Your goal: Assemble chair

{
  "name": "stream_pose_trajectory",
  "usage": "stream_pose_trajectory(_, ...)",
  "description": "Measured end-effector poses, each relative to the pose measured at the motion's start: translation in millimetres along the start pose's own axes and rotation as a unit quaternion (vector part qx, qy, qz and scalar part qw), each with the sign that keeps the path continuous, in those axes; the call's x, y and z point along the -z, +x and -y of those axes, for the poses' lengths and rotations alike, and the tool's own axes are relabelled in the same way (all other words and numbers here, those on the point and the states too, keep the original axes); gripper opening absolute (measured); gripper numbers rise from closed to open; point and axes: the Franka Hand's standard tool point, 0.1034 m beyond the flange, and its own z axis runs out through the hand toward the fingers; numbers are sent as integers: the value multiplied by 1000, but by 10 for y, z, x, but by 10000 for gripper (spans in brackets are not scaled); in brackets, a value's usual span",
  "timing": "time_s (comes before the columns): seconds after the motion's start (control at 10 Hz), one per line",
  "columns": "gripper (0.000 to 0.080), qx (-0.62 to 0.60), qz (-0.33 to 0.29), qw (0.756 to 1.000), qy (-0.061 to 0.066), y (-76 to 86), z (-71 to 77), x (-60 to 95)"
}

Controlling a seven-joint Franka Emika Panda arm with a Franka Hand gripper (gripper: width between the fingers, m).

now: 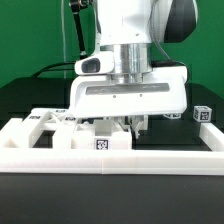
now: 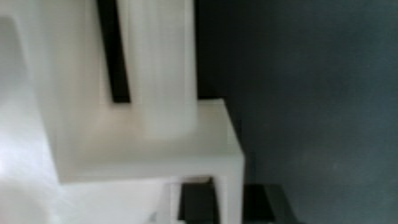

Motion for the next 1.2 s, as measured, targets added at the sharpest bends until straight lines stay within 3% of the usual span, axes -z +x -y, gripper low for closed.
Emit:
stream_pose_trajectory(0.3, 35, 17, -1, 1000, 7, 3, 434, -12)
stream_pose_trajectory(0.7, 35, 40, -4, 999, 15, 71, 868, -24)
stream_pose_trajectory(1.2, 35, 60, -5, 998, 23, 236, 1182, -42)
